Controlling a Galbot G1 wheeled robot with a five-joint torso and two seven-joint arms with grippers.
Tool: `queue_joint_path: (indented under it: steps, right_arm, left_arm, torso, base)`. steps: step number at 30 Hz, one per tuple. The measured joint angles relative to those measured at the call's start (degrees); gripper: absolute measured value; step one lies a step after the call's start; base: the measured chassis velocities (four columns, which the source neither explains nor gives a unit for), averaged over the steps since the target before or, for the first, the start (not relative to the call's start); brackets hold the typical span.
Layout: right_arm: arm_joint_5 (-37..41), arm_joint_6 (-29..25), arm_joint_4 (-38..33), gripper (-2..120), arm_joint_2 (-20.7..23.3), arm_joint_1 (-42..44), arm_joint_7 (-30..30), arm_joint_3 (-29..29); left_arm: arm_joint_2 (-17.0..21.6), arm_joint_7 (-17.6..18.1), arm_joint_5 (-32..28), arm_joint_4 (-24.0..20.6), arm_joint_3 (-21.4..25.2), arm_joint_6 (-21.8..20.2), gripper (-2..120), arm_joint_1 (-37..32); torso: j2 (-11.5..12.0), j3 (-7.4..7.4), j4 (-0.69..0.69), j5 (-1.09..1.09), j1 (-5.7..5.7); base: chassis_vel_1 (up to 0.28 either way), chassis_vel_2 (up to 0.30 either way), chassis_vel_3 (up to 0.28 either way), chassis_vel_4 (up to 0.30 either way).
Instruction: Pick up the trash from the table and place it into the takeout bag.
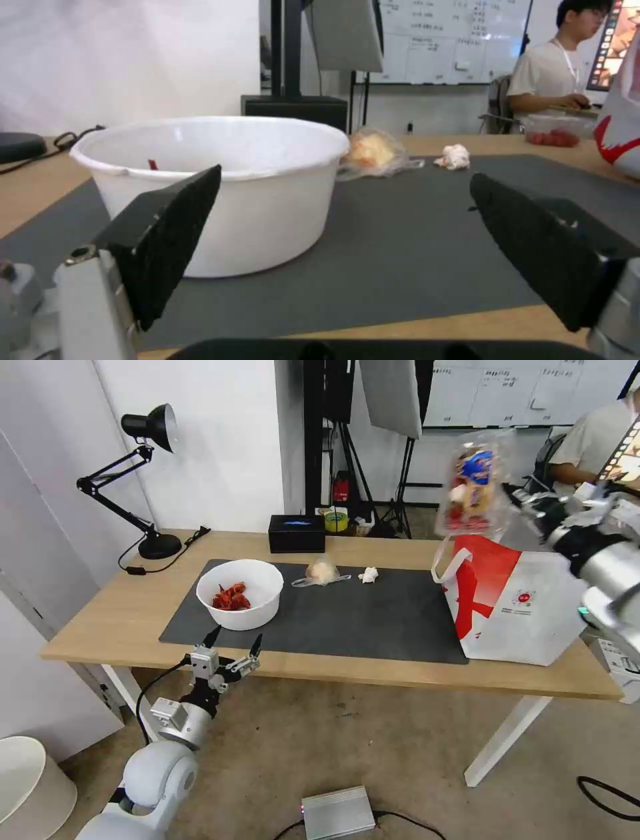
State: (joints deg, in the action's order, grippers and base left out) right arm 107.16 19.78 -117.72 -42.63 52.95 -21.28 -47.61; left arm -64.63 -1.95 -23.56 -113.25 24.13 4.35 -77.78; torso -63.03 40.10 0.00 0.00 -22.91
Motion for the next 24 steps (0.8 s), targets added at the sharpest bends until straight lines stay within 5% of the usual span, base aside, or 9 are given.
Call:
queue_joint_path:
  steps: [11,24]
  right_arm:
    - [-0.26,-0.13,3.69,0,1.26,7.74,-0.77,-12.61]
    - [-0.90,-1.04,8.21,0,1.17,3.39,-10.59,-9.33]
  left_arm:
    - [0.13,-0.06,-0.29,-1.05,-0.85,-0.02,100,-0.27]
    - [-0.06,-0.10,-0.34,-1.77,-0.71,-0.02,100,-1.01]
  torso:
    - [0.00,0.00,-0.01,0.00,0.00]
    - [0.01,0.01,0.01,0.00,-0.01]
  base:
    - [0.000,0.000,0.000,0.000]
    - [0.000,0.000,0.000,0.000]
